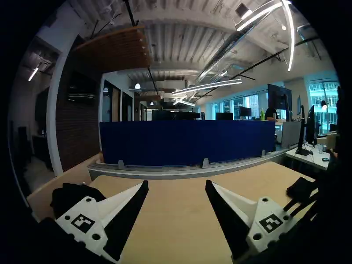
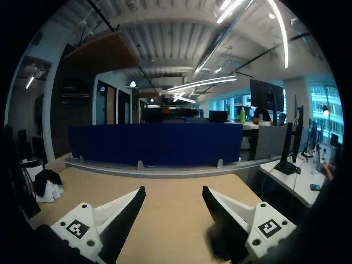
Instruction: Fold towel
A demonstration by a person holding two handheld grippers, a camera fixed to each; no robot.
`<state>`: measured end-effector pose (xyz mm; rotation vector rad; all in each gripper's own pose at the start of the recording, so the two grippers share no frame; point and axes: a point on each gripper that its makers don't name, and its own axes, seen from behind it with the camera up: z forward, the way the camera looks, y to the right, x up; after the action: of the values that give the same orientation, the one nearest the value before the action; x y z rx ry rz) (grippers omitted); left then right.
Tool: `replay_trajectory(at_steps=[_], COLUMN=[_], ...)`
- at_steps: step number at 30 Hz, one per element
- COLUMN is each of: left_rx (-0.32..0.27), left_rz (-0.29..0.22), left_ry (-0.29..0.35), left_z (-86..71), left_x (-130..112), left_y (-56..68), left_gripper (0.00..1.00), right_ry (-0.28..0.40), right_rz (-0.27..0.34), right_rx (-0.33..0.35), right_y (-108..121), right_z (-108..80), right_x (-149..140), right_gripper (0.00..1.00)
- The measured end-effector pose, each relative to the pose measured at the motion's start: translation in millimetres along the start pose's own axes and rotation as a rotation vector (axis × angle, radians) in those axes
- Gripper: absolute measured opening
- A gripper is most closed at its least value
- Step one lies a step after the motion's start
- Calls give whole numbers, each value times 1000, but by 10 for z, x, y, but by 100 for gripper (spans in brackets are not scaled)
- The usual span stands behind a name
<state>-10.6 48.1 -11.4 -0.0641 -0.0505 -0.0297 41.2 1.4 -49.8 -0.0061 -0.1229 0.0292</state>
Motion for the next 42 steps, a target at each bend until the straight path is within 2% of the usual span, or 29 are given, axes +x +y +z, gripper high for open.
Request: replay_trajectory(at_steps=[6, 11, 17, 27, 33, 42], left_rx=[15, 41, 91, 126, 126, 137], left_rz=[33, 37, 31, -22, -28, -30], left_ry=[28, 50, 59, 63, 75, 66], left_z=[89, 126, 126, 111, 175, 286], left_x=[-76, -198, -449, -1052, -1357, -1562], left_y=[-35, -147, -344, -491, -540, -587], left_gripper=[96, 96, 96, 96, 96, 96], right_ry=[-45, -71, -93, -109, -114, -103], right_rz=[5, -2, -5, -60, -87, -113], right_rx=[45, 60, 59, 69, 94, 96], right_y=[-347, -499, -587, -869, -1059, -1159], right_z=[60, 176, 353, 540, 583, 651], right_x=[-53, -44, -24, -121, -233, -236], right_gripper=[100, 100, 100, 100, 100, 100])
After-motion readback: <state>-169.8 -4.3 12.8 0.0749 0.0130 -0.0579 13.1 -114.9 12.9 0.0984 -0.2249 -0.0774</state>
